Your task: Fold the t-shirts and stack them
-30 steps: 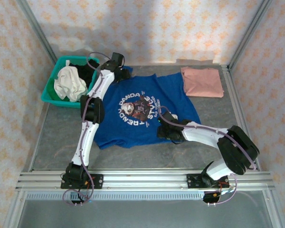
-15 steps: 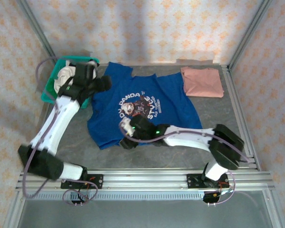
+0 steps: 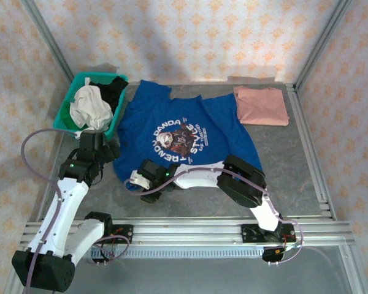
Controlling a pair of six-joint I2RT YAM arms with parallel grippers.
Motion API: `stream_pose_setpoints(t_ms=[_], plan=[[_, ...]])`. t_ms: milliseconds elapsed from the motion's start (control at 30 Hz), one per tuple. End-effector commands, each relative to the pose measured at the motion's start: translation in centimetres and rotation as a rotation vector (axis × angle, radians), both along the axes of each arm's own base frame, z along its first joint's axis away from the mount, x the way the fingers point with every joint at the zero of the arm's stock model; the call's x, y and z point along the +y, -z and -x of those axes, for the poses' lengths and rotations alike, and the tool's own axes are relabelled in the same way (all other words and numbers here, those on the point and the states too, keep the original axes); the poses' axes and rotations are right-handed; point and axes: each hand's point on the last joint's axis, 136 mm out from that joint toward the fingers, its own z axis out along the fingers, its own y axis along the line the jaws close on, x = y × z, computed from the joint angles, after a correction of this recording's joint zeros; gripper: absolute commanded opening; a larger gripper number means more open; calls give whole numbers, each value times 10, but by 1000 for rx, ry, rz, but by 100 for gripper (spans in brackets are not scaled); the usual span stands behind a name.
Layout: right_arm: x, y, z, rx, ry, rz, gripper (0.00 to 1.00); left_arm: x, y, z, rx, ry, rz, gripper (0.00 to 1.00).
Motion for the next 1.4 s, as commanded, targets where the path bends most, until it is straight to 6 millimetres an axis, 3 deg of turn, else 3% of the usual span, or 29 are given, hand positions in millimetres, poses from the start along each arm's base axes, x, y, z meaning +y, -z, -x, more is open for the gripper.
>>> stream_pose_setpoints(t_ms=[0, 133, 267, 333, 500, 667, 800, 967, 1233, 1267, 1367], plan=[[-4, 22, -12, -49, 8, 73, 51, 11, 3, 4, 15, -57, -28, 90], [-5, 30, -20, -84, 36, 81, 26, 11, 1, 3, 8, -55, -27, 90], [-10, 19, -31, -146, 74, 35, 4, 13, -1, 5, 0, -66, -34, 90], [-13, 10, -40, -164, 100, 6, 0, 14, -2, 7, -5, -71, -37, 90], [-18, -19, -45, -195, 120, -50, 0, 18, -5, 9, -17, -87, -45, 90], [-18, -41, -35, -168, 76, -82, 0, 18, -4, 9, -18, -87, -44, 90], [-9, -27, -21, -92, 11, -48, 44, 20, -4, 11, -17, -100, -55, 90], [5, -14, -20, -82, -22, -30, 51, 23, -3, 12, -15, -114, -55, 90], [18, 10, -29, -80, -28, 29, 49, 24, -4, 12, -15, -116, -55, 91], [17, 13, -29, -78, -27, 43, 45, 24, -3, 12, -14, -116, -55, 91], [19, 2, -31, -88, -13, 19, 19, 24, -3, 12, -15, -116, -51, 91]])
